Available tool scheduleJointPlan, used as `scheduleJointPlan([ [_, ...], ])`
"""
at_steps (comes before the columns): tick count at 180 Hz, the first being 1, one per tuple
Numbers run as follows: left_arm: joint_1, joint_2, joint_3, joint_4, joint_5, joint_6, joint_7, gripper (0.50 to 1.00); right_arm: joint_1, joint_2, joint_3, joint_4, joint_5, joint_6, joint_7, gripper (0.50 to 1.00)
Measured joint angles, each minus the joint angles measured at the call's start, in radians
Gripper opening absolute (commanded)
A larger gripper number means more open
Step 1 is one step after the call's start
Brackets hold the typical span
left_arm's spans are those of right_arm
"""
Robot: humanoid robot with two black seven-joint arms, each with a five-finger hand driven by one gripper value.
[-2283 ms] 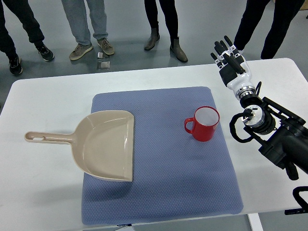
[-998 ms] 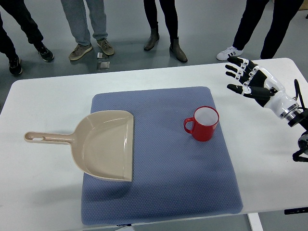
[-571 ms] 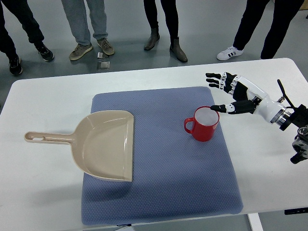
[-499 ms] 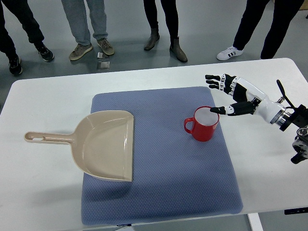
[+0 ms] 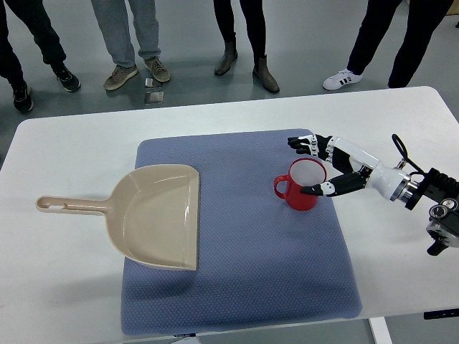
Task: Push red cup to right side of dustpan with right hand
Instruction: 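Lower the right hand around the red mug's side farthest from the dustpan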
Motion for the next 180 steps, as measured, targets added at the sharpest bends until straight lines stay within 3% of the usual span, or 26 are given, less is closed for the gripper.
scheduleJointPlan([
  [180,0.0,0.0,0.0,0.0,0.0,0.0,0.0,1.0,0.003,0.035,0.009,-0.037,-0.024,-0.065,0.0,0.928],
])
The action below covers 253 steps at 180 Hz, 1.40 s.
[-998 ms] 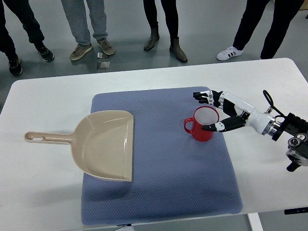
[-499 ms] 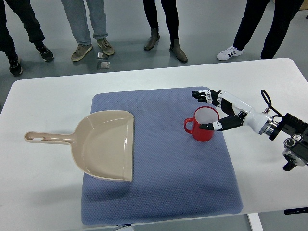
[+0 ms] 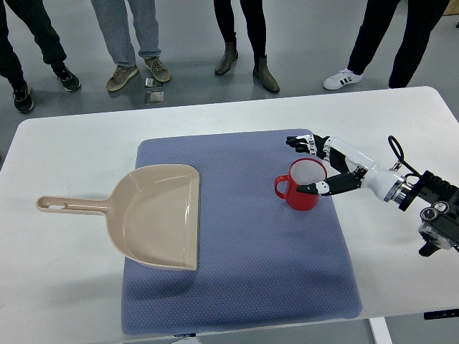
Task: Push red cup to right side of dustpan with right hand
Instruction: 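Lower the right hand around the red mug's side farthest from the dustpan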
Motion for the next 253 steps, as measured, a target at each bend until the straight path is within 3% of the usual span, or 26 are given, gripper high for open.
scheduleJointPlan([
  [115,0.0,0.0,0.0,0.0,0.0,0.0,0.0,1.0,-0.009,0.019,0.0,-0.02,-0.002,-0.024,0.0,0.928],
  [253,0.0,0.0,0.0,0.0,0.0,0.0,0.0,1.0,-0.037,0.097,0.001,-0.071,-0.004,-0.103,0.0,0.928],
])
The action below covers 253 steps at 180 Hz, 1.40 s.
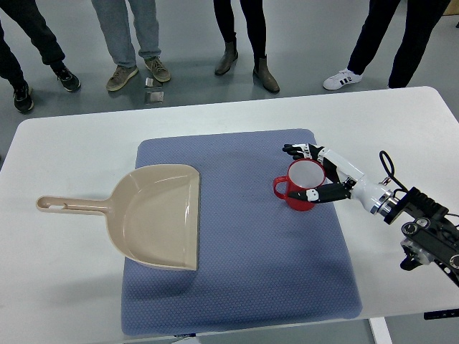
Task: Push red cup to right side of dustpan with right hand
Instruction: 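Lower the right hand around the red mug's side farthest from the dustpan, then push the red mug with the right hand toward the dustpan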
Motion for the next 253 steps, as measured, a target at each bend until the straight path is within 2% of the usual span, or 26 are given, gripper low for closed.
scheduleJointPlan([
  [211,0.0,0.0,0.0,0.0,0.0,0.0,0.0,1.0,-0.034,0.099,0.04,-0.045,0.071,0.018,0.0,0.928],
  [253,0.0,0.0,0.0,0.0,0.0,0.0,0.0,1.0,-0.029,0.106,0.048,-0.081,0.071,0.015,0.0,0.928],
])
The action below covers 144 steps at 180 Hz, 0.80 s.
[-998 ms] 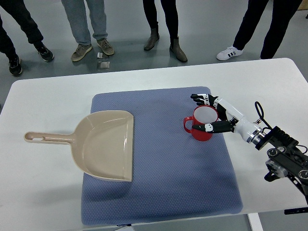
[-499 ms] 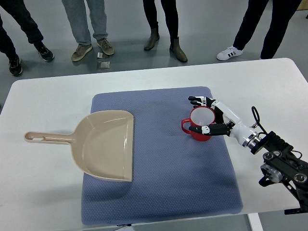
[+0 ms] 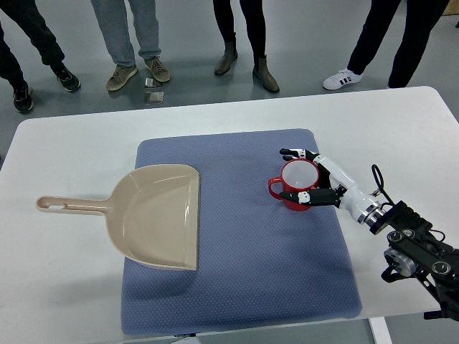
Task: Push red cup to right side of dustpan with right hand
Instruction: 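Push the red mug with the right hand toward the dustpan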
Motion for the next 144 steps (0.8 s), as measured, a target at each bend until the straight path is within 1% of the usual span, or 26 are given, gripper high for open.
scheduleJointPlan([
  [41,0.0,0.0,0.0,0.0,0.0,0.0,0.0,1.0,0.002,0.002,0.023,-0.008,0.006,0.019,0.0,0.928],
  [62,0.0,0.0,0.0,0.0,0.0,0.0,0.0,1.0,0.003,0.003,0.023,-0.008,0.058,0.028,0.0,0.928],
  [92,0.0,0.0,0.0,0.0,0.0,0.0,0.0,1.0,0.003,0.004,0.02,-0.008,0.107,0.041,-0.02,0.928],
  [144,0.0,0.0,0.0,0.0,0.0,0.0,0.0,1.0,-0.002,0.011,0.021,-0.008,0.13,0.06,-0.024,0.928],
])
